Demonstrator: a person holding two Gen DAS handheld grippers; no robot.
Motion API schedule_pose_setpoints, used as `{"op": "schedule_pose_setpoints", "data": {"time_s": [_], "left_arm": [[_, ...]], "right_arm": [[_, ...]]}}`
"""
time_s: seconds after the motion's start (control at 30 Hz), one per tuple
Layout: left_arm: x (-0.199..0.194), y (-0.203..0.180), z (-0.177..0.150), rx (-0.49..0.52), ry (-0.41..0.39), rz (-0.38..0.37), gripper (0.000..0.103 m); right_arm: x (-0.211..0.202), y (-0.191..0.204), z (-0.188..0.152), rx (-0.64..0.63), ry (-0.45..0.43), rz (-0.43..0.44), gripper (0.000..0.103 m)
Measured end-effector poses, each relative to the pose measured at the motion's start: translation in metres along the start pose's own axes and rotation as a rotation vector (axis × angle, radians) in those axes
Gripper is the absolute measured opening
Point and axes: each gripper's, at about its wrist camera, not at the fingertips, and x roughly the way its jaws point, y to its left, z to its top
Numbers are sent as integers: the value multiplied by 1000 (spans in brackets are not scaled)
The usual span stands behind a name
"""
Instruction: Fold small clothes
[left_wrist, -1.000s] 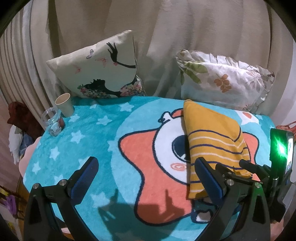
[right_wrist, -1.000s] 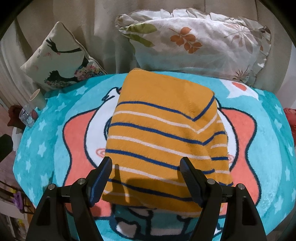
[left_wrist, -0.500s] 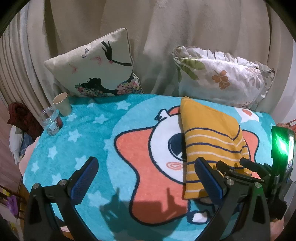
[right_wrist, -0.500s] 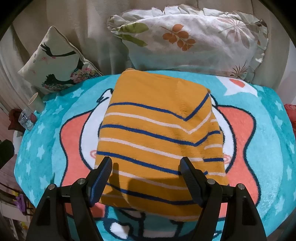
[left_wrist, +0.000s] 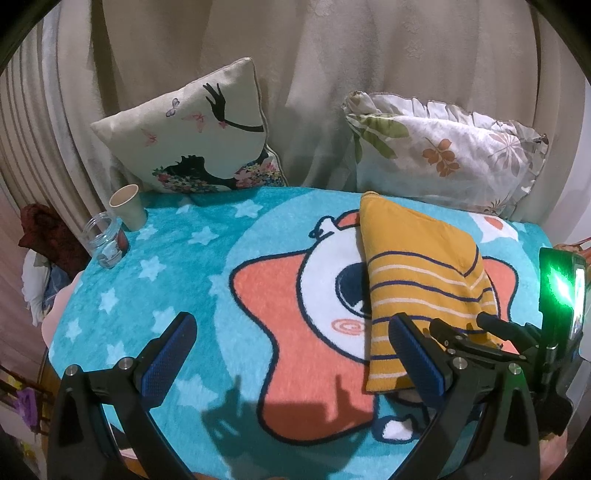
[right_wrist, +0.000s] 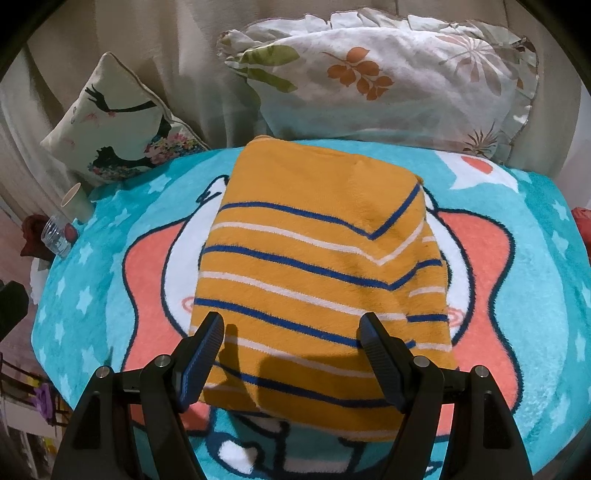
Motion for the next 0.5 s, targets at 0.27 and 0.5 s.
{"op": "schedule_pose_setpoints", "data": {"time_s": [0.27, 0.5], "left_arm": [[-2, 1, -6, -6, 7, 6, 103], [-5, -4, -11, -10, 17, 5, 103]], "right_arm": [[-3, -2, -4, -2, -1, 7, 79], [-5, -8, -9, 1, 10, 6, 79]]}}
